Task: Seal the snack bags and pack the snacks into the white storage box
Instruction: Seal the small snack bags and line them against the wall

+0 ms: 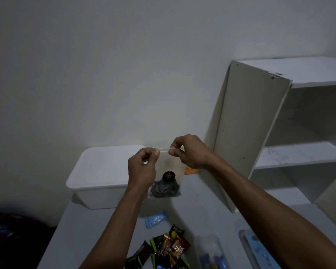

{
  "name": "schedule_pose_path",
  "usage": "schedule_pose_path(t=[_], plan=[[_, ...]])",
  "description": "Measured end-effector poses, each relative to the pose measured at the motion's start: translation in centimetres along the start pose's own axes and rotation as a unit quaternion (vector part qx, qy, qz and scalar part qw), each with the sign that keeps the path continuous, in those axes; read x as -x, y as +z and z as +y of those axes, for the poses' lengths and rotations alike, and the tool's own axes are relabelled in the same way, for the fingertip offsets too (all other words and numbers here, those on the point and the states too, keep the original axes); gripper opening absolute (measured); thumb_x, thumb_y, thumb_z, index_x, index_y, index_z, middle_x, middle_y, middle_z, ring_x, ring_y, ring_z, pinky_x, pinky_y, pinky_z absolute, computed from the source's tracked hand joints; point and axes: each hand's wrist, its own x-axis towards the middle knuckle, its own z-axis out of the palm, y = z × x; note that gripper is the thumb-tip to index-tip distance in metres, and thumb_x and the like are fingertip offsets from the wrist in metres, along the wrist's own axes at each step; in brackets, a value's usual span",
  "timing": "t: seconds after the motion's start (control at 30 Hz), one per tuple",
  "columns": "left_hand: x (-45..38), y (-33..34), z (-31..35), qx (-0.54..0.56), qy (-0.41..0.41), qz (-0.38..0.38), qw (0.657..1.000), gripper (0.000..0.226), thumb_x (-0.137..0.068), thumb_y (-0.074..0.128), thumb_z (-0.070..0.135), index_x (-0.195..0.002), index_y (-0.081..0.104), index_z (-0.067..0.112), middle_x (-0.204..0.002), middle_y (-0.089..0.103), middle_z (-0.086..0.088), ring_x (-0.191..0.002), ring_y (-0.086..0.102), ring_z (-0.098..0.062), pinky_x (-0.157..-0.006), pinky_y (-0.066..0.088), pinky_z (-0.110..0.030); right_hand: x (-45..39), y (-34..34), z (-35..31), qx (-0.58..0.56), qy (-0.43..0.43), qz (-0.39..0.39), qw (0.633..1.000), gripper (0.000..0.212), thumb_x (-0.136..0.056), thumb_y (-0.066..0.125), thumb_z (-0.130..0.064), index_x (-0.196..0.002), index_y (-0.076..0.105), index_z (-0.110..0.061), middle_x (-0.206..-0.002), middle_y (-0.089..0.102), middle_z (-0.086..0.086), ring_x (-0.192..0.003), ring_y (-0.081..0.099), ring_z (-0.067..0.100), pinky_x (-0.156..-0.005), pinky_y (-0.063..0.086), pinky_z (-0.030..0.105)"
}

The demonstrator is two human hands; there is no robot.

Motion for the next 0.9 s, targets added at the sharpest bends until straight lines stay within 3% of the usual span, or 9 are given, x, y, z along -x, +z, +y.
schedule_pose_path(t=[0.37,0.47,0.57,0.8,0.9], plan=[[-0.3,-0.4,0.4,0.001,-0.006,0.028,1.000,0.009,-0.090,0.067,0.018,-0.082,0.069,0.022,-0.088,0.069,-0.002,-0.086,0.063,-0.019,-0.071,0.049,-0.022,0.1,-0.2,0.2,-0.017,-0.003,0.008,1.000,0.007,-0.091,0.069,-0.030,-0.089,0.069,-0.023,-0.094,0.071,-0.007,-0.089,0.063,0.008,-0.082,0.053,0.034],[-0.5,-0.7,0.5,0.015,-0.010,0.035,0.999,0.010,-0.090,0.067,0.016,-0.083,0.069,0.020,-0.087,0.070,-0.001,-0.085,0.063,-0.017,-0.072,0.049,-0.021,0.4,-0.7,0.4,-0.026,-0.006,-0.004,1.000,0.011,-0.092,0.068,-0.028,-0.092,0.070,-0.018,-0.096,0.070,-0.005,-0.064,0.058,-0.014,-0.064,0.043,0.020],[-0.5,-0.7,0.4,0.019,-0.011,0.035,0.999,0.010,-0.090,0.067,0.015,-0.082,0.070,0.019,-0.085,0.070,0.001,-0.083,0.063,-0.016,-0.074,0.049,-0.023,0.3,-0.7,0.6,-0.022,-0.001,0.001,1.000,0.013,-0.092,0.069,-0.029,-0.091,0.070,-0.016,-0.094,0.070,-0.004,-0.053,0.051,-0.023,-0.057,0.039,0.018],[-0.6,-1.0,0.0,0.022,-0.025,0.045,0.998,0.007,-0.090,0.067,0.015,-0.084,0.070,0.017,-0.085,0.069,0.002,-0.081,0.062,-0.012,-0.071,0.048,-0.017,0.6,-0.7,1.3,-0.055,0.014,0.004,0.998,0.015,-0.091,0.070,-0.026,-0.090,0.071,-0.011,-0.098,0.071,-0.002,-0.054,0.055,-0.020,-0.055,0.038,0.015],[-0.6,-0.9,0.1,0.029,-0.039,0.057,0.997,0.007,-0.090,0.067,0.014,-0.085,0.070,0.017,-0.085,0.069,0.001,-0.079,0.062,-0.011,-0.064,0.047,-0.011,0.6,-0.7,1.3,-0.069,0.019,0.017,0.997,0.016,-0.088,0.073,-0.030,-0.086,0.072,-0.014,-0.094,0.071,-0.007,-0.064,0.061,-0.011,-0.062,0.044,0.017]])
